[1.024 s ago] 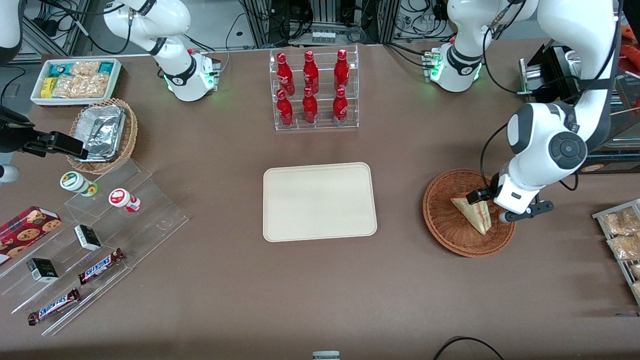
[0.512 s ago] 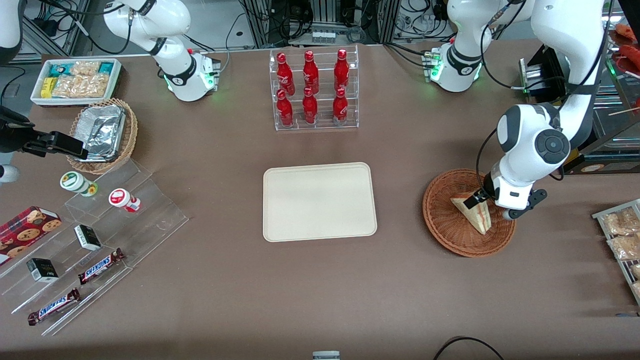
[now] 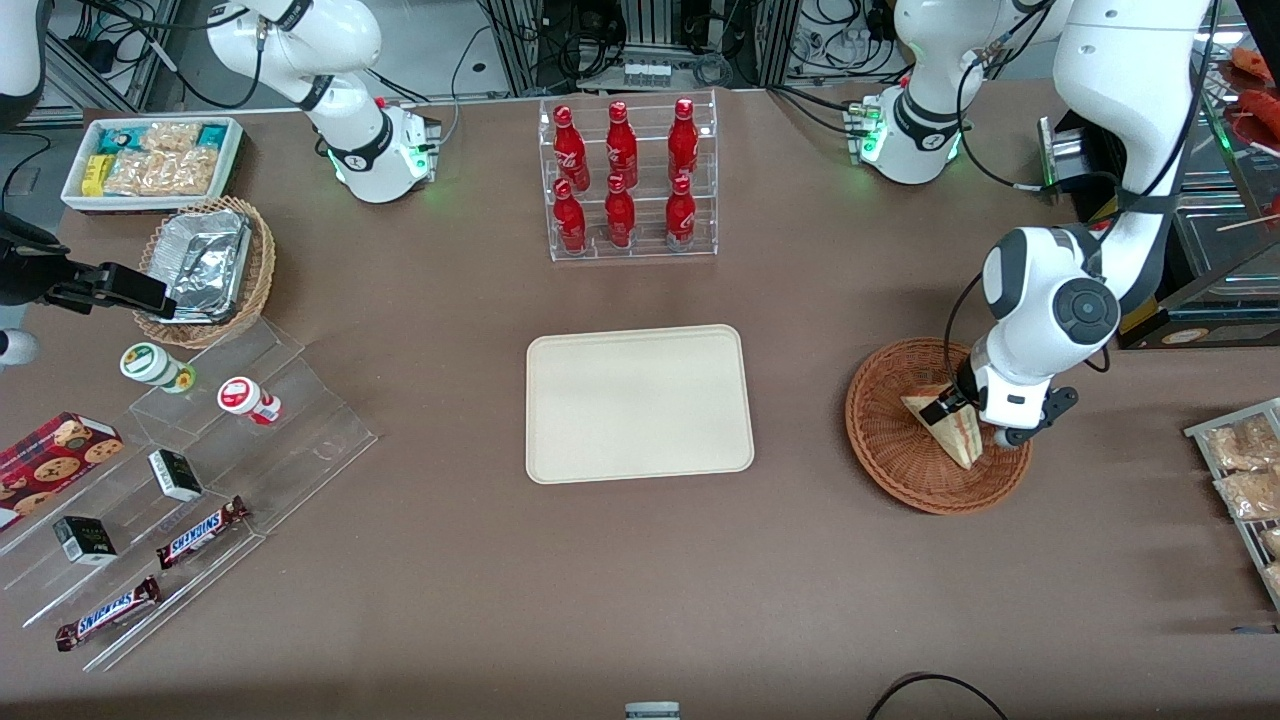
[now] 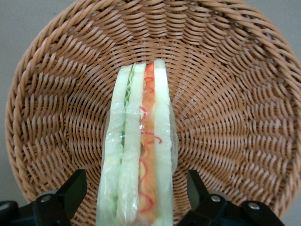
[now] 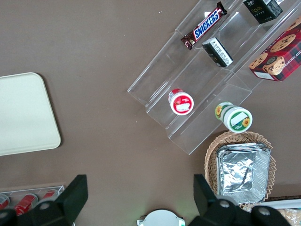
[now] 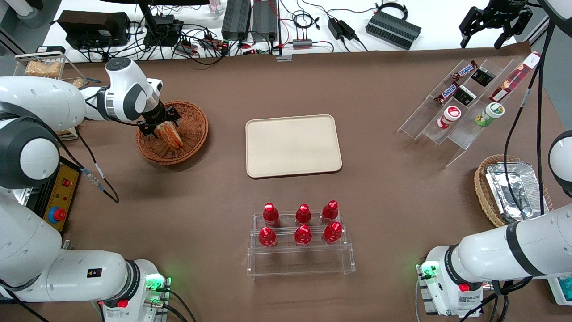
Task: Place sandwich from basket to tray
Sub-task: 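Close the left gripper on the sandwich and lift it from the basket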
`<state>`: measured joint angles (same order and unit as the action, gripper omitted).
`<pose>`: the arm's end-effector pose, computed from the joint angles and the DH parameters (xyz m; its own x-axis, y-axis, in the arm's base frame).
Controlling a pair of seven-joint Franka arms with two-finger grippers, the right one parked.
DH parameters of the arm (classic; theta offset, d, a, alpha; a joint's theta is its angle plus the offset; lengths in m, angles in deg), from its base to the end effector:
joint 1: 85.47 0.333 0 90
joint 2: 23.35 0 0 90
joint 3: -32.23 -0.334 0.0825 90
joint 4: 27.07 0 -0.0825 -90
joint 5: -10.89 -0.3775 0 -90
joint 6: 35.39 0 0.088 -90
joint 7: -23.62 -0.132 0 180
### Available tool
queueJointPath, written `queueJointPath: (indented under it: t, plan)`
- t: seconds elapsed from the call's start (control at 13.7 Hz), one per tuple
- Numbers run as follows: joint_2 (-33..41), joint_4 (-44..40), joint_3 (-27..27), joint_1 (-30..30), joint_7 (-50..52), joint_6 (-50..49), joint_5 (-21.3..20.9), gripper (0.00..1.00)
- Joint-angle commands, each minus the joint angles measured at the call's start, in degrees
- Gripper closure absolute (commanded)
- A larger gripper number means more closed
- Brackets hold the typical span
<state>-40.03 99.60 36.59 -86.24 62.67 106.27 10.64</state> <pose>0.5483 -0.0494 0.2416 0.8296 0.5573 -0.0343 0.5575 -0.8302 -0.0031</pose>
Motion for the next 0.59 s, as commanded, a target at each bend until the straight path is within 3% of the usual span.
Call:
queueJointPath:
  t: [0.0, 0.22, 0.51]
  plan:
    - [0.3, 0.1, 0.0, 0.4, 0.7, 0.3, 0.3, 1.0]
    - [1.6, -2.6, 0.2, 0.0, -0.2, -5.6, -0.2, 1.0]
    - [1.0, -15.9, 1.6, -3.7, -2.2, -24.6, -0.4, 1.0]
